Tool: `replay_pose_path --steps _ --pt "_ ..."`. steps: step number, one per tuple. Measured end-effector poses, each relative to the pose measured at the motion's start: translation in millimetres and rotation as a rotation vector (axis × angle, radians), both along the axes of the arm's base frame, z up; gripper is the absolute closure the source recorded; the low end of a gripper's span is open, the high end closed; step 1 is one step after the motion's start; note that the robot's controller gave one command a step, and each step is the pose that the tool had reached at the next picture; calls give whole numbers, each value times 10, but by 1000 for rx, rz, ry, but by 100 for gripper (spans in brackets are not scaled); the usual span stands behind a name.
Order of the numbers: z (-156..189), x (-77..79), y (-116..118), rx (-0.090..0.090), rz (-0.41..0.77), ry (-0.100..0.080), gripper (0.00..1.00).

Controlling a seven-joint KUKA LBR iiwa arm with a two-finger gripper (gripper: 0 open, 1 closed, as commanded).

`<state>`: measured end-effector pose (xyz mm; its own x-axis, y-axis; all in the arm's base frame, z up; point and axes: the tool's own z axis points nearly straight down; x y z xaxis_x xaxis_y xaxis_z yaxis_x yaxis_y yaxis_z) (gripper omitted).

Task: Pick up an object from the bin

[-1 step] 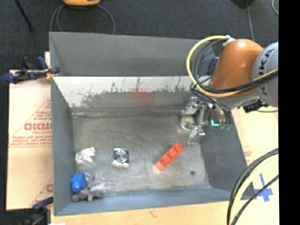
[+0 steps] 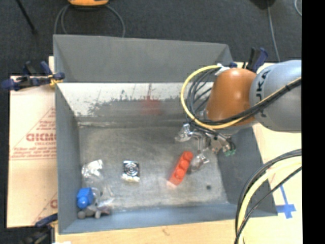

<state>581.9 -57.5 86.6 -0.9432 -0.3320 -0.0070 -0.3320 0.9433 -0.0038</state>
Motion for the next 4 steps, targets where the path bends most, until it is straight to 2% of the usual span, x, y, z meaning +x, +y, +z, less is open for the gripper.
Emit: replay_pose_path --steps 1,2,3,4 --pt "143 -230 169 0 184 6 0" --pt "138 -276 201 -1 423 8 0" --pt "-109 -191 300 -5 616 6 0" --pt "-88 -175 288 -4 609 3 0"
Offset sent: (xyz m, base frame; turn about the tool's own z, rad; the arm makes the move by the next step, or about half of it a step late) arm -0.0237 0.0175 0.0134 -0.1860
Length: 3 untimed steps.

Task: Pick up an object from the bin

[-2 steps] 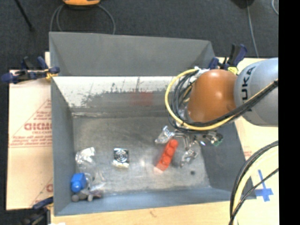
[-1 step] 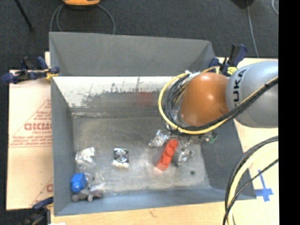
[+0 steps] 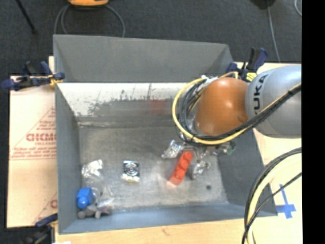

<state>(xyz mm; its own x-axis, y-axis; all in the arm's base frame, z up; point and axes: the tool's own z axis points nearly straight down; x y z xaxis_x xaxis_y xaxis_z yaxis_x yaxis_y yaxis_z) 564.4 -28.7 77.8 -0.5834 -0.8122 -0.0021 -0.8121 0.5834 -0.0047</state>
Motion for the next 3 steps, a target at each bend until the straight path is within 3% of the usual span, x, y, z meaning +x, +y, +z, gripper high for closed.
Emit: replay_pose_path --steps 1,3 --pt "33 20 -3 -1 -1 -3 100" --pt "1059 67 -21 1 -14 -4 100"
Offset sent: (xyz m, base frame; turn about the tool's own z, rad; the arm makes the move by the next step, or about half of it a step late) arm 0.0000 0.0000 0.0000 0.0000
